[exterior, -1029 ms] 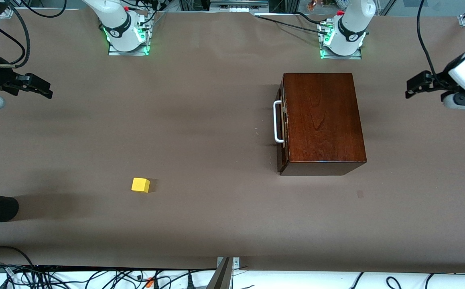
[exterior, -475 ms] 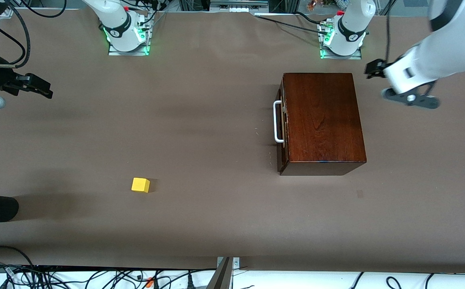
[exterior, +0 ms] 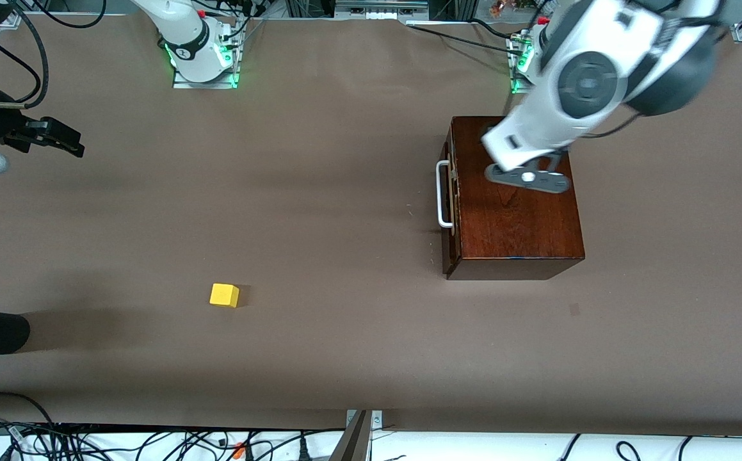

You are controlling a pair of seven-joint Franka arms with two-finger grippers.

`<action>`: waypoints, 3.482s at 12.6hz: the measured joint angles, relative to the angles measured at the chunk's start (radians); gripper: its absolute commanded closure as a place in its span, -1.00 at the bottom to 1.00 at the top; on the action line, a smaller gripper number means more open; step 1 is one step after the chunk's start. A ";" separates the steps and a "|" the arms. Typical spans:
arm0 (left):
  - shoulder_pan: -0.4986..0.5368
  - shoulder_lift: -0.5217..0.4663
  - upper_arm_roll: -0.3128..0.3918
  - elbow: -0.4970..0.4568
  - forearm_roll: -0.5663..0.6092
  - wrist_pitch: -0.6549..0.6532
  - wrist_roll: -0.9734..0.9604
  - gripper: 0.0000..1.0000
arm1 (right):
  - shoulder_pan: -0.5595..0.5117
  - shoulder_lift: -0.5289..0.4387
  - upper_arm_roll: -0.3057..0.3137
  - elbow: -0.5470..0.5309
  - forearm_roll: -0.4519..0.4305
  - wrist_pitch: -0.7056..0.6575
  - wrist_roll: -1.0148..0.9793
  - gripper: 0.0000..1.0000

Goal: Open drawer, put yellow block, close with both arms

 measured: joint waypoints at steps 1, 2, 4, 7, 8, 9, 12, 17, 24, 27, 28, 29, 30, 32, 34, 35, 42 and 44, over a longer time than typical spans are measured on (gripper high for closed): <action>-0.039 0.024 -0.003 0.000 0.000 0.053 -0.048 -1.00 | 0.000 0.000 0.000 0.000 0.000 0.000 0.000 -1.00; -0.076 0.050 -0.004 0.000 0.000 0.110 -0.097 -1.00 | 0.000 0.000 0.000 0.000 0.000 0.000 0.000 -1.00; -0.148 0.114 -0.005 0.000 0.012 0.219 -0.176 -1.00 | 0.000 0.000 0.000 0.000 0.000 -0.001 0.000 -1.00; -0.237 0.198 -0.005 -0.001 0.142 0.280 -0.289 -1.00 | 0.000 0.000 0.000 0.000 0.000 -0.003 0.000 -1.00; -0.258 0.219 -0.005 -0.002 0.182 0.291 -0.320 -1.00 | 0.000 0.000 0.000 0.000 0.000 -0.004 0.000 -1.00; -0.272 0.235 -0.005 -0.008 0.212 0.310 -0.337 -1.00 | 0.000 0.000 0.000 0.000 0.000 -0.004 0.000 -1.00; -0.281 0.250 -0.004 -0.101 0.312 0.426 -0.404 -1.00 | 0.000 0.000 0.000 0.000 0.000 -0.004 0.000 -1.00; -0.281 0.251 -0.003 -0.179 0.399 0.498 -0.447 -1.00 | 0.000 0.000 0.000 0.000 0.000 -0.005 0.000 -1.00; -0.276 0.247 0.006 -0.220 0.405 0.575 -0.449 -1.00 | 0.000 0.000 0.000 0.000 0.000 -0.005 0.000 -1.00; -0.276 0.243 0.008 -0.228 0.406 0.592 -0.463 -1.00 | 0.000 0.000 0.000 0.000 0.000 -0.005 0.000 -1.00; -0.276 0.242 0.009 -0.230 0.408 0.599 -0.475 -1.00 | 0.000 0.000 0.000 0.000 0.000 -0.005 0.000 -1.00; -0.276 0.242 0.010 -0.230 0.408 0.602 -0.481 -1.00 | 0.000 0.000 0.000 0.000 0.000 -0.005 0.000 -1.00; -0.276 0.241 0.010 -0.231 0.408 0.603 -0.483 -1.00 | 0.000 0.000 0.000 0.000 0.000 -0.005 0.000 -1.00; -0.276 0.241 0.010 -0.232 0.410 0.605 -0.486 -1.00 | 0.000 0.000 0.000 0.000 0.000 -0.005 0.000 -1.00; -0.278 0.243 0.007 -0.243 0.474 0.631 -0.504 -1.00 | 0.000 0.000 0.000 0.000 0.000 -0.005 0.000 -1.00; -0.278 0.251 0.008 -0.250 0.507 0.656 -0.511 -1.00 | 0.000 0.000 0.000 0.000 0.000 -0.005 0.000 -1.00; -0.278 0.254 0.009 -0.252 0.526 0.665 -0.522 -1.00 | 0.000 0.000 0.000 0.000 0.000 -0.005 0.000 -1.00; -0.278 0.254 0.010 -0.253 0.527 0.673 -0.538 -1.00 | 0.000 0.001 0.000 0.000 0.000 -0.005 0.000 -1.00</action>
